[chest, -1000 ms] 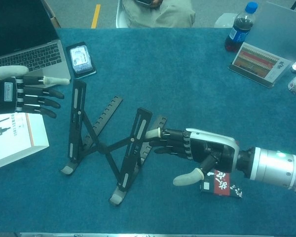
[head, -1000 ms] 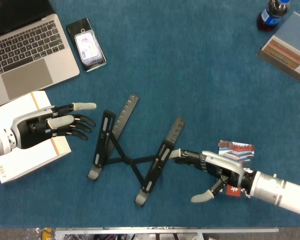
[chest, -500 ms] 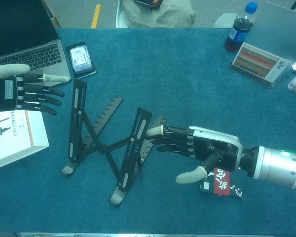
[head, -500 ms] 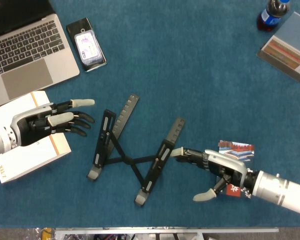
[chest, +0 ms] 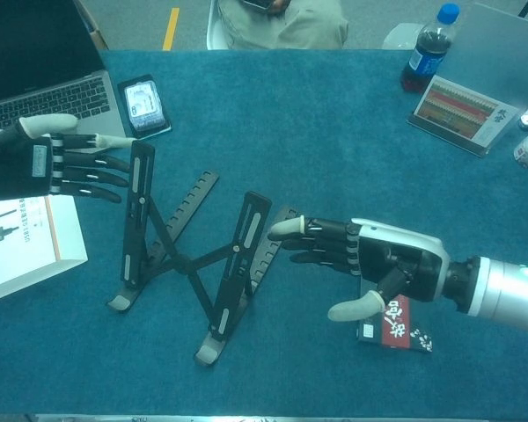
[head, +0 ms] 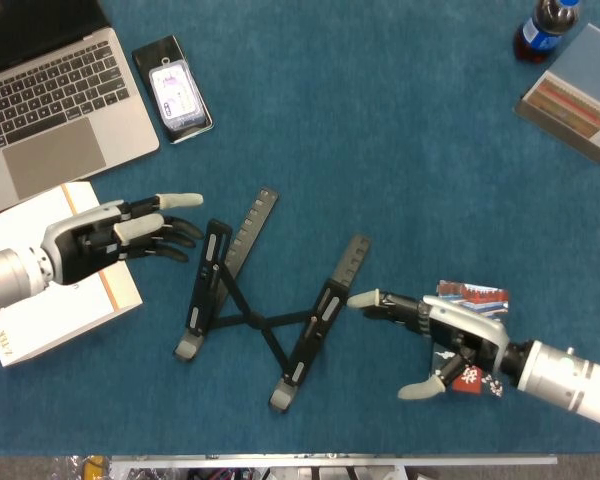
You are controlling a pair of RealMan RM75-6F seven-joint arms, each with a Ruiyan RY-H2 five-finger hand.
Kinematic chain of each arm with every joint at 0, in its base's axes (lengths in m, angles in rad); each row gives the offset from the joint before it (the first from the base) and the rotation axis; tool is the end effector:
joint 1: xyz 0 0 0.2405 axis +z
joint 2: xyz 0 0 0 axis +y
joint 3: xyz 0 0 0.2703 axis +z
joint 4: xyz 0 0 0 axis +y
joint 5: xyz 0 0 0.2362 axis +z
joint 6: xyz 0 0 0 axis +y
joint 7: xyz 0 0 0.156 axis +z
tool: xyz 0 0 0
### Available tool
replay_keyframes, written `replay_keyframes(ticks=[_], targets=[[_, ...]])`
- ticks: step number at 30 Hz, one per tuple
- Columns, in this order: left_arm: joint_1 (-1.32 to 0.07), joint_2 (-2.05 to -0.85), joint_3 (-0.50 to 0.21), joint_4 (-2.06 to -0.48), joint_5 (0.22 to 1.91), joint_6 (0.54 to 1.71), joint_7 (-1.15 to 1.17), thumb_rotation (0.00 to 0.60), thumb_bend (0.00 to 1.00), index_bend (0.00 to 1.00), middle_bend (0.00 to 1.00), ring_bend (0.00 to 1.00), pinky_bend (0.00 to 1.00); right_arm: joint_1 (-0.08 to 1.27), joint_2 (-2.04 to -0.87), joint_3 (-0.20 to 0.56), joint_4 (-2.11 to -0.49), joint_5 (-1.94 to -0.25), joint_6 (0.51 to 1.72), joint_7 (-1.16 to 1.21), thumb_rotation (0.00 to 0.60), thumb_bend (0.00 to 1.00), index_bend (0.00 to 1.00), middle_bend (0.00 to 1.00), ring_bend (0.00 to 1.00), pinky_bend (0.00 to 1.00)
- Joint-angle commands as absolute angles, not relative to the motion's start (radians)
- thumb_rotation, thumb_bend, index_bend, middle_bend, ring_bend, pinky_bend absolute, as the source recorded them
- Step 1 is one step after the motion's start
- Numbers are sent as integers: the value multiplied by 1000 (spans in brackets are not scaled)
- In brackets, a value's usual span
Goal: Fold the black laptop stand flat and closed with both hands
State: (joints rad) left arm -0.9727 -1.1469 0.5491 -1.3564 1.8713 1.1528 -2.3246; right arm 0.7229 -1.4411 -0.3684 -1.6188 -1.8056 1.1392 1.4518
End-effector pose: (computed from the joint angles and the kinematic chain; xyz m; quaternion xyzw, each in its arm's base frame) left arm -0.2604 0.3089 0.0616 0.3323 0.9002 0.2712 0.0752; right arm -0.1840 -0.1899 -0.0570 -0.4624 0.8046 -0.3426 0.1463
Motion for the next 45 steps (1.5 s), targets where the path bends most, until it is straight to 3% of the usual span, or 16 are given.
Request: replay_keyframes(ticks=[1,14,29,45], targets=[[-967,-1177,537,-1348,1870,1148,-2336,347,246,95,272,205,207,720,-1430,-371,-1623,-1807,1144,1451,600,75,134,75,0,12],[-930,-1281,512,-1302,1851,1138,-2341,343,246,95,276,204,200,713,-1404,-384,-1614,-1830,1163,1477,600,75,134,75,0,12],[-908,-1258,543,-1324,1881,1216,-2436,345,246,95,277,205,202,702,-1406,-371,-1606,-1807,1149,1459,600,75,134,75,0,12],[-908,-1194,573,-1358,1879,1221,-2417,344,246,94,276,205,203,720,-1497,-320,-1591,-1793,1087,1423,600,75,133,75,0,12]])
